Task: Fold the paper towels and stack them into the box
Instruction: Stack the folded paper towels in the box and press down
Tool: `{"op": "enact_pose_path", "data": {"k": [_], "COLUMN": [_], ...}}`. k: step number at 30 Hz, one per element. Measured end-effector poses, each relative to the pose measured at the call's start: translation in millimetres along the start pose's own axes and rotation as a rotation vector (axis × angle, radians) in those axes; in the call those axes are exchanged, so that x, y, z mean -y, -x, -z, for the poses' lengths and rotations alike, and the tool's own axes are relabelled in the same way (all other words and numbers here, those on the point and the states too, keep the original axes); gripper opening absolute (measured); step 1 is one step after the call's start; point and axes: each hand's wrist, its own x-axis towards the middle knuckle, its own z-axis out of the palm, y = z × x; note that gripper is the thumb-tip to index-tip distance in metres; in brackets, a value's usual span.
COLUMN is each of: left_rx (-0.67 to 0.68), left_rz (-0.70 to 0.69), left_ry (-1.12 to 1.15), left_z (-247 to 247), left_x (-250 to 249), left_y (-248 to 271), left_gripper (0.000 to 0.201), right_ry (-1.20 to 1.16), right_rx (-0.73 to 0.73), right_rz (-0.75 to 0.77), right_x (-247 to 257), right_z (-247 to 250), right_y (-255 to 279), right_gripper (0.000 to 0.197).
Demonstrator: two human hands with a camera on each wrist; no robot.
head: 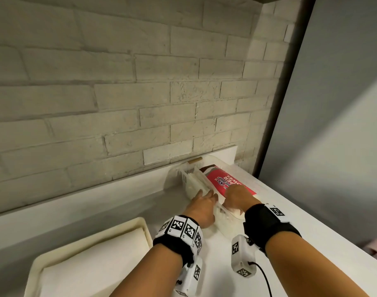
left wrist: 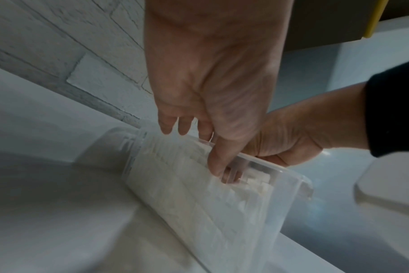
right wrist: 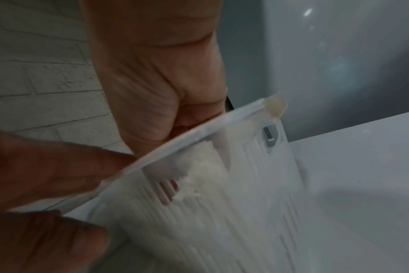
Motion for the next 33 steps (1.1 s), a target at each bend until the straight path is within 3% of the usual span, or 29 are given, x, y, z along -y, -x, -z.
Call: {"op": "enact_pose_path", "data": {"k": [6,15,17,20,22,26,28,33], "left_rx": [-0.010,-0.010,-0.065,-0.270,-0.390,-0.447,-0.428,-0.407], "left_rz": [-0.029,-0.032,-0.024,-0.012,-0.039,-0.115,-0.145,-0.149], "left_ry": [-0.035,0.063,0.159,0.230,0.181,-0.005,-0.077,0.030], "left_z": [-6.4,-7.5,-1.3,14.6,29.9,56.4,61.6,64.2], "left_x": [1.3,4.7,1.8,-5.0,-8.4,-9.0,-10.9,-18.9], "left_y": [-1.4,-0.2,2.8,7.7,8.1,5.6,7.7,32.6], "left_gripper": [0.073,0.072,0.072,0.080,0.088,0.102,0.098,0.070], "right_ry": [-0.001,-0.122,-0.129,-0.099,-0.058,0.064,0.142,0.104], "right_rx": [-0.007,-0.184,-0.226,-0.256,-0.263,-0.284,-0.265,-0.240], "right_rz": [-0.030,-0.077,-0.066,-0.018,0.011,0.120,0.194,0.304], "right_x": [0.7,3.2,5.5,8.1,11.3,19.0,20.3,12.4], "right_z": [-7.5,-2.4,9.3,30.5,46.0,71.6,78.9,85.2], "right_y": [-8.8,-3.5,1.7,10.2,19.1,43.8,58.9,96.0], "right_gripper": [0.039,0.053,0.051,0.048,0.046,0.043,0.045,0.043]}}
